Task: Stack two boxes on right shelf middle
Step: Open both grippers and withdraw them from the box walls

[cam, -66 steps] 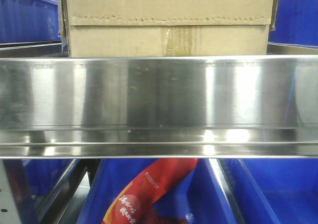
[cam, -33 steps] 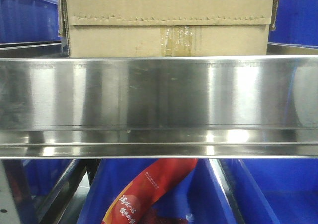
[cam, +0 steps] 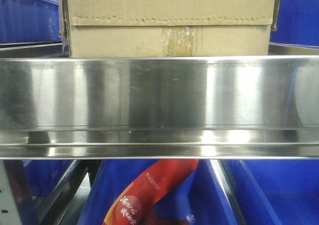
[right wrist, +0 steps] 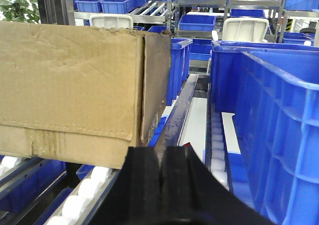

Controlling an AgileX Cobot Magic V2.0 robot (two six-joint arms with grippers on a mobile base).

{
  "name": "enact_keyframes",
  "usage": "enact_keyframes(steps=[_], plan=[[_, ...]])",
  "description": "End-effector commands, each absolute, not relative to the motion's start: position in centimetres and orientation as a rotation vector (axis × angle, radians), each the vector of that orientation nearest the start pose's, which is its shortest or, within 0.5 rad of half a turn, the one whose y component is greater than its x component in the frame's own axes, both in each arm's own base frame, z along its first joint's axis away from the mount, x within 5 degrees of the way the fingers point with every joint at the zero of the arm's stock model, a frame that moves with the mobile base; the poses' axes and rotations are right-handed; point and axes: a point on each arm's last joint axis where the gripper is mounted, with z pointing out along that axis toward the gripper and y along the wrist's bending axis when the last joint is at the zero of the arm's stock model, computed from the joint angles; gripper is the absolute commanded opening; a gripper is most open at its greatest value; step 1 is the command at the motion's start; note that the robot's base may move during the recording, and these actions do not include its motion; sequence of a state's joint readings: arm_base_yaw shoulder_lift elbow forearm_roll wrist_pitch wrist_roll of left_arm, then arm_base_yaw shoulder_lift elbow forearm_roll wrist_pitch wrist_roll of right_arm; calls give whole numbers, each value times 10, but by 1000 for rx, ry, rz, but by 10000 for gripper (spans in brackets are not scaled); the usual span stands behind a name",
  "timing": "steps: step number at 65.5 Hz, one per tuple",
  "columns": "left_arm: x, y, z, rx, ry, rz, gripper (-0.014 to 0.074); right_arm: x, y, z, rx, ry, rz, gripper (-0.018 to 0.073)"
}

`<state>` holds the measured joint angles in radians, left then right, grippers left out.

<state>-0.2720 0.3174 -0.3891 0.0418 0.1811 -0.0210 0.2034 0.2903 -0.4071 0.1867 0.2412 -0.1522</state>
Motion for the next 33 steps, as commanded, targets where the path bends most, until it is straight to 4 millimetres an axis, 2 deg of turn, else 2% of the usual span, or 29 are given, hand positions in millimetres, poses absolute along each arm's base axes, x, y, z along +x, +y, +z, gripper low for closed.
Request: enact_keyframes(steps=[1,22,33], plan=[[70,-14,294,172,1518,-128,-111,70,18,311,-179,1573,201,-158],[56,0,216,-6,1458,-6,-111,70,18,311,-179,1573,201,-158],[56,3,213,-46,1488,33,-111,70,18,311,-179,1573,201,-158]])
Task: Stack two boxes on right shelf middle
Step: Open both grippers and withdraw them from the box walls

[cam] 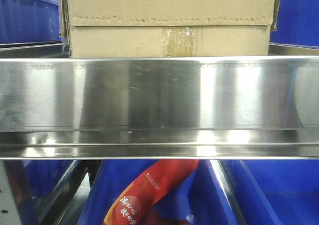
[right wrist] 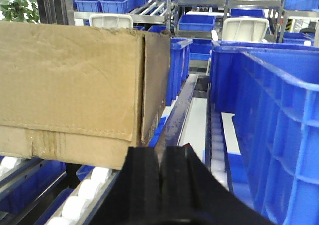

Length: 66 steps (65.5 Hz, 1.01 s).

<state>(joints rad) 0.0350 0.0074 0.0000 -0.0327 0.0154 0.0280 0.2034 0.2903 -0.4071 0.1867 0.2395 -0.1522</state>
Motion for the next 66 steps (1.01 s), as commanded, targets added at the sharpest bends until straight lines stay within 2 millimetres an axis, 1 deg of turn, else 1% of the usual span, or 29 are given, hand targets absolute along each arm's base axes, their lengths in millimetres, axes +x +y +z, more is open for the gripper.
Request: enact_keyframes(steps=[1,59,66], plan=[[56,3,213,-46,1488,33,-111,70,18,311,-179,1573,201,-158],[56,3,214,-46,1473,34,-111,70,18,311,-179,1573,201,-158],[56,3,214,-46,1473,34,-111,70,18,308,-178,1586,195,-158]])
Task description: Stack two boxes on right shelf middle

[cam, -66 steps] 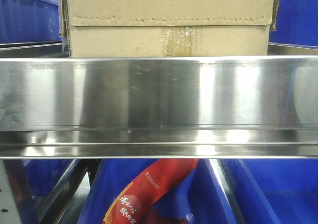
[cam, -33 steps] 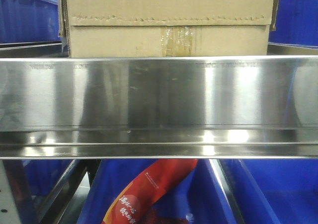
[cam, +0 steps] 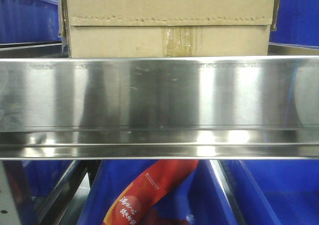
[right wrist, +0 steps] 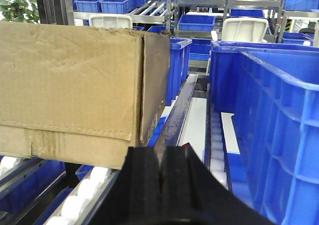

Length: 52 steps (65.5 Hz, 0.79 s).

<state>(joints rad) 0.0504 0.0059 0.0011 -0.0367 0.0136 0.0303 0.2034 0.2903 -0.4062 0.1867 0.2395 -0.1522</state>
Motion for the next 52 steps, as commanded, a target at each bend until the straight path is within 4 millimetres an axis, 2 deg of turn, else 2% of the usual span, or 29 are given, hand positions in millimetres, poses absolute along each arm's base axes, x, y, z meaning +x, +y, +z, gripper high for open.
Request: enact_keyframes(steps=[1,14,28,42,52], plan=[[56,3,214,-46,1473,34,-111,71,17,308,-179,1588,187,-158],[56,3,214,-46,1473,34,-111,62,7,299,-62,1543,92,-158],[56,3,214,-46,1473,34,-111,53,0,251,36,1524,12,-158],[56,3,214,-46,1473,34,-111,56,-1,206,42,1580,5,-158],[56,3,214,-46,1473,34,-111,56,-1,204,35,1585,-4,-158]])
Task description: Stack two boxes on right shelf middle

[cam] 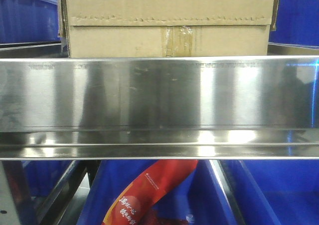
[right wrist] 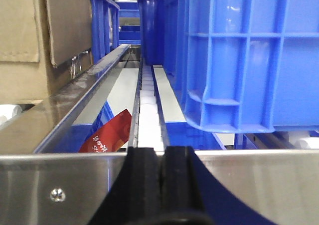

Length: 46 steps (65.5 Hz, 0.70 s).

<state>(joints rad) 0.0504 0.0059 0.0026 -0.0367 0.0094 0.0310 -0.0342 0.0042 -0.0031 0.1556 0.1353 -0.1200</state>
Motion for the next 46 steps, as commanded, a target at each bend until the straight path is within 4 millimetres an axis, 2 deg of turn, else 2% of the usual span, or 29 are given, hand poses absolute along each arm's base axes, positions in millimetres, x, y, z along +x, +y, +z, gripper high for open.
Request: enact_keyframes(steps=[1,10,46], plan=[[56,3,214,-46,1473,34,-111,56,-1,204,35,1585,-4,-158],[56,3,214,-46,1473,34,-111,56,-2,204,-21,1581,-73,-158],[56,3,214,-46,1473,34,-111,56,-2,204,-21,1581,-73,-158]])
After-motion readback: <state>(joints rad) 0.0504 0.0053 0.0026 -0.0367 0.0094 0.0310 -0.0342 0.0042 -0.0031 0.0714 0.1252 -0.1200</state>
